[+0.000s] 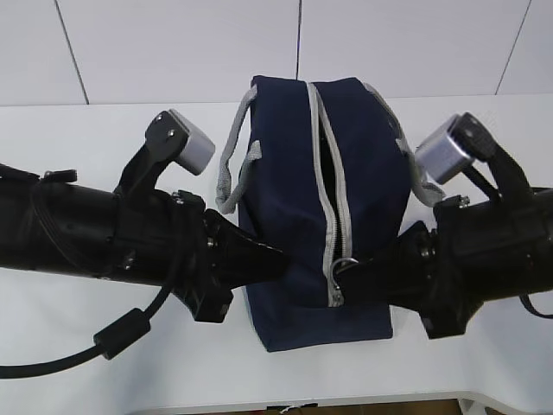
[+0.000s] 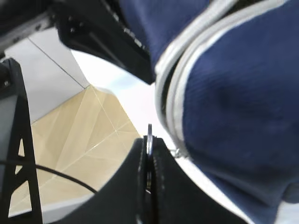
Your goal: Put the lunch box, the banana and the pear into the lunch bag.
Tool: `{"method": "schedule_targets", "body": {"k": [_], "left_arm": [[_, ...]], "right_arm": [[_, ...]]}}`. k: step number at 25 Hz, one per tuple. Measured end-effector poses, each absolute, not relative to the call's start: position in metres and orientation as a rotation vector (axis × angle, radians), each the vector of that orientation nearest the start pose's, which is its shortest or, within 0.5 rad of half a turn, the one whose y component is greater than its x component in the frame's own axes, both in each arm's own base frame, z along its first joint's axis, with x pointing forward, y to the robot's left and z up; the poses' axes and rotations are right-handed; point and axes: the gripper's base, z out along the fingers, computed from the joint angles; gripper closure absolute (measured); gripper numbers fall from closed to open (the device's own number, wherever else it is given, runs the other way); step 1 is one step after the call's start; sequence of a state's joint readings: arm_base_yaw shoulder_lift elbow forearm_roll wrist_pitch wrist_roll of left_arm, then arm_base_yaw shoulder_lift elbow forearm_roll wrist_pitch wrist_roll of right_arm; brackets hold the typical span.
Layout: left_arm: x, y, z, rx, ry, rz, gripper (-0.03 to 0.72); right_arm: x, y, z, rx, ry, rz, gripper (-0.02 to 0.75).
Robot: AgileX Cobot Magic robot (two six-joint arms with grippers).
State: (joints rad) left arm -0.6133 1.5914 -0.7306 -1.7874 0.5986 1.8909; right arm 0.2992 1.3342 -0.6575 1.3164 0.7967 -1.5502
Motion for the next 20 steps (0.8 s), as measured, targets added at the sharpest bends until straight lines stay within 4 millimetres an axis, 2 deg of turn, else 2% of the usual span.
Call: {"method": "schedule_targets", "body": {"k": [11, 20], "left_arm": [[0.217, -0.214, 0.201, 1.047, 1.977, -0.947, 0.702], [0.217, -0.214, 0.201, 1.046, 1.977, -0.948, 0.702]], "right_arm": [[0.222, 0.131, 0.263, -0.988, 2.106, 0.860, 0.720], [0.229, 0.134, 0.287, -0.982, 2.095, 0.880, 0.720]]}}
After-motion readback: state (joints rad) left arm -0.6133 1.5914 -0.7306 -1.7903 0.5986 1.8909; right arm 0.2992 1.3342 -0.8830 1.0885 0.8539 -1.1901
